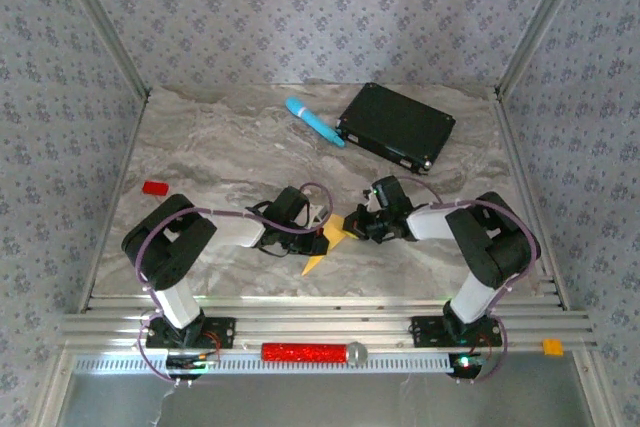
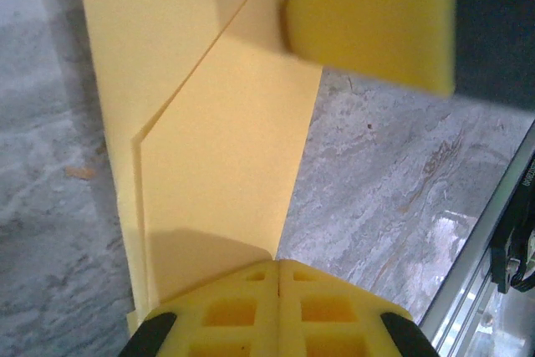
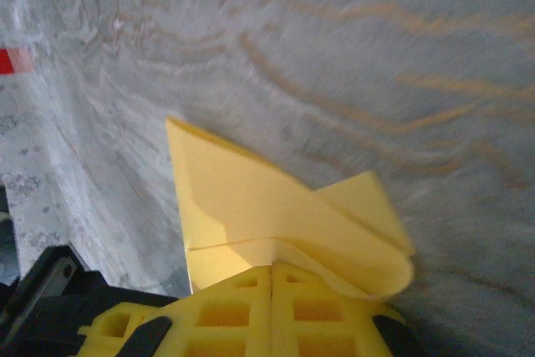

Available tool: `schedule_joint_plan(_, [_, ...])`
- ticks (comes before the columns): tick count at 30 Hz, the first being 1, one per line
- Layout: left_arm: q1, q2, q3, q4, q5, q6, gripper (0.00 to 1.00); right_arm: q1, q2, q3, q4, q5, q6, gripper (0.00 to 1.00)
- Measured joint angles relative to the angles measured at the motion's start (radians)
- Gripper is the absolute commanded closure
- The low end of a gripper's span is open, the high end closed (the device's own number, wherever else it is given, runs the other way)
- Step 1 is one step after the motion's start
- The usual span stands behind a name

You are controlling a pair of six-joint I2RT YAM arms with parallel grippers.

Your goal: Fold a paper plane with a square sheet of paper (pick it up from the middle)

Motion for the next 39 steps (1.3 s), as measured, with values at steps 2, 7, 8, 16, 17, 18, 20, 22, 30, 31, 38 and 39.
schedule_joint_plan(2, [0.002,0.000,-0.007,0.013,0.004,0.000,1.00,-0.033,0.000,0.000,-0.003,-0.007,-0.012,1.00])
schedule_joint_plan(7, [0.006,0.001,-0.014,0.029,0.015,0.000,1.00,-0.120,0.011,0.000,0.002,-0.035,-0.027,1.00])
schedule_joint_plan(8, [0.006,0.001,-0.014,0.029,0.016,0.000,1.00,-0.131,0.013,0.000,0.004,-0.043,-0.028,1.00])
schedule_joint_plan(16, [0.006,0.001,-0.014,0.029,0.016,0.000,1.00,-0.184,0.009,0.003,-0.002,-0.047,-0.037,1.00])
schedule_joint_plan(17, [0.006,0.001,-0.014,0.029,0.016,0.000,1.00,-0.186,-0.002,0.003,-0.014,-0.038,-0.039,1.00])
schedule_joint_plan(18, [0.006,0.001,-0.014,0.029,0.016,0.000,1.00,-0.185,-0.018,0.003,-0.032,-0.029,-0.043,1.00])
schedule_joint_plan(20, [0.006,0.001,-0.013,0.029,0.016,0.000,1.00,-0.183,-0.069,0.006,-0.072,-0.006,-0.056,1.00])
schedule_joint_plan(22, [0.006,0.001,-0.013,0.029,0.016,-0.001,1.00,-0.166,-0.128,0.021,-0.107,0.016,-0.071,0.99])
schedule_joint_plan(30, [0.006,0.001,-0.004,0.017,0.015,-0.001,1.00,0.045,-0.094,0.071,-0.087,0.032,-0.063,1.00])
schedule_joint_plan(31, [0.006,0.001,-0.001,0.013,0.015,-0.002,1.00,0.068,-0.066,0.071,-0.082,0.032,-0.057,1.00])
schedule_joint_plan(38, [0.006,-0.005,0.015,-0.038,0.010,-0.001,1.00,0.092,0.039,0.054,-0.015,0.016,-0.008,1.00])
schedule_joint_plan(39, [0.006,-0.010,0.016,-0.049,0.006,-0.001,1.00,0.092,0.042,0.050,-0.004,0.013,-0.003,1.00])
